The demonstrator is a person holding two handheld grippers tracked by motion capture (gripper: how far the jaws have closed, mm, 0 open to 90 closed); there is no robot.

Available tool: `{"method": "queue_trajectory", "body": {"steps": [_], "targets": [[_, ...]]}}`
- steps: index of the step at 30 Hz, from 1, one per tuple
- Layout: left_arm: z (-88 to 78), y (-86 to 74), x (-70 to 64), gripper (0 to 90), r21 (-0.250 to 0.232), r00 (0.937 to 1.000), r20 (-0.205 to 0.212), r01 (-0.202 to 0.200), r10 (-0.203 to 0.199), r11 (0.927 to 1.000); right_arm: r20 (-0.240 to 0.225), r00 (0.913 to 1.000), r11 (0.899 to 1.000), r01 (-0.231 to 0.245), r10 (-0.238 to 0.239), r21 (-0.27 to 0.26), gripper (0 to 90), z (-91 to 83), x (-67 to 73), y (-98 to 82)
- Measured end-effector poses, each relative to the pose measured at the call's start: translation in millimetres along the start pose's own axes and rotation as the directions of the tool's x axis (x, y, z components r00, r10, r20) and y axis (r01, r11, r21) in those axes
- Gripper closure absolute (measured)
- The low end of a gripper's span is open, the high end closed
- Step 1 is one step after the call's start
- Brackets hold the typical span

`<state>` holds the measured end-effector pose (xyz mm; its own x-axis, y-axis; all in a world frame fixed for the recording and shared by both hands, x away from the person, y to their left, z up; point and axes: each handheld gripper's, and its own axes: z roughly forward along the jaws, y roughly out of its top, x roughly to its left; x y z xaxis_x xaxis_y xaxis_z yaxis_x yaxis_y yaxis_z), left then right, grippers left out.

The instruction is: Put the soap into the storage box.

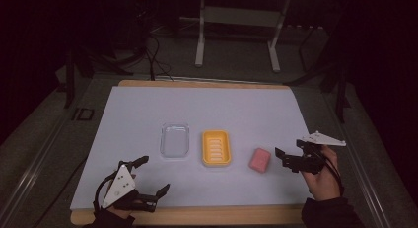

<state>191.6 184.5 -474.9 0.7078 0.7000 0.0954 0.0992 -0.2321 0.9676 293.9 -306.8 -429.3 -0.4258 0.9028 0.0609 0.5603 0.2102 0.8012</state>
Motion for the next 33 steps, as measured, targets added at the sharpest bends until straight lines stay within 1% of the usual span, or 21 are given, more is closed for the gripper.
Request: {"method": "queue_trajectory", "body": {"steps": [2,4,8,9,11,13,14,15,16,18,20,21,23,24,26,27,28,30,31,32,33], "targets": [[0.1,-0.1,-0.2,0.6,0.001,1.0000,-0.001,-0.001,0.001,1.0000,0.010,0.9998,1.000,-0.016,0.016,0.007,13.4,-1.2,-0.3,1.1],[0.3,-0.1,-0.1,0.6,0.002,1.0000,0.000,0.000,0.000,1.0000,0.008,0.9999,1.000,-0.011,0.011,0.007,13.2,-2.4,0.3,2.1],[0.4,-0.2,0.0,0.7,0.000,1.0000,0.002,0.001,-0.001,1.0000,0.016,0.9997,0.999,-0.021,0.021,0.045,13.2,-3.4,2.6,4.8],[0.6,-0.2,0.0,0.6,0.000,1.0000,0.002,0.001,-0.001,1.0000,0.027,0.9991,0.996,-0.034,0.032,0.076,13.4,-3.0,2.8,5.6],[0.6,-0.2,-0.2,0.7,0.003,1.0000,0.003,-0.001,0.001,1.0000,0.043,0.9982,0.993,-0.047,0.042,0.107,13.8,-2.5,3.5,6.5],[0.6,-0.2,-0.4,0.6,0.004,1.0000,0.005,-0.001,0.001,1.0000,0.079,0.9957,0.987,-0.059,0.047,0.151,15.8,-1.4,4.3,7.2],[0.6,-0.2,-0.4,0.7,0.003,1.0000,0.005,-0.002,0.002,1.0000,0.093,0.9943,0.981,-0.068,0.051,0.181,15.7,0.0,4.5,7.3],[0.7,-0.2,-0.4,0.6,0.003,1.0000,0.006,0.000,-0.001,1.0000,0.110,0.9924,0.972,-0.078,0.054,0.223,15.7,2.2,5.2,7.3],[0.8,-0.2,-0.2,0.6,0.003,1.0000,0.007,0.001,-0.001,1.0000,0.134,0.9894,0.957,-0.091,0.056,0.274,15.7,5.2,5.8,7.0],[0.7,-0.2,-0.3,0.6,0.003,1.0000,0.006,0.001,-0.001,1.0000,0.178,0.9813,0.941,-0.128,0.074,0.314,15.8,9.1,5.5,5.4],[0.4,-0.2,-0.4,0.6,0.002,1.0000,0.004,0.001,-0.001,1.0000,0.184,0.9767,0.920,-0.171,0.111,0.353,15.7,11.3,5.4,4.6],[0.3,-0.2,-0.4,0.6,0.001,1.0000,0.004,0.000,0.000,1.0000,0.191,0.9750,0.912,-0.179,0.114,0.369,15.8,12.0,5.6,4.4],[0.5,-0.2,-0.4,0.6,0.004,1.0000,0.006,-0.001,0.000,1.0000,0.201,0.9711,0.901,-0.199,0.129,0.385,15.9,12.3,5.4,4.9],[0.6,-0.3,-0.5,0.7,0.004,1.0000,0.006,-0.001,0.001,1.0000,0.207,0.9679,0.891,-0.217,0.143,0.398,16.1,12.4,5.0,5.5],[0.6,-0.3,-0.6,0.6,0.005,1.0000,0.006,-0.002,0.002,1.0000,0.211,0.9660,0.889,-0.224,0.149,0.399,17.0,12.2,4.4,5.9],[0.7,-0.2,-0.8,0.6,0.005,1.0000,0.007,-0.003,0.003,1.0000,0.216,0.9635,0.884,-0.236,0.159,0.403,17.1,11.8,4.1,6.5],[0.8,-0.3,-0.8,0.6,0.005,1.0000,0.007,-0.003,0.002,1.0000,0.220,0.9613,0.868,-0.248,0.166,0.431,17.0,11.6,3.5,7.2],[1.2,-0.5,-1.0,0.7,0.007,1.0000,0.006,-0.004,0.004,1.0000,0.236,0.9554,0.855,-0.268,0.177,0.444,17.1,11.6,4.2,7.4],[1.4,-0.5,-1.1,0.7,0.007,1.0000,0.006,-0.004,0.004,1.0000,0.236,0.9554,0.855,-0.268,0.177,0.444,17.1,11.6,4.2,7.4],[1.6,-0.5,-1.3,0.7,0.008,1.0000,0.006,-0.003,0.003,1.0000,0.239,0.9530,0.848,-0.279,0.186,0.451,17.0,11.5,4.8,7.6],[1.6,-0.5,-1.4,0.6,0.010,1.0000,0.006,-0.007,0.007,0.9999,0.242,0.9471,0.832,-0.304,0.211,0.464,16.5,10.9,6.1,8.1]]}}
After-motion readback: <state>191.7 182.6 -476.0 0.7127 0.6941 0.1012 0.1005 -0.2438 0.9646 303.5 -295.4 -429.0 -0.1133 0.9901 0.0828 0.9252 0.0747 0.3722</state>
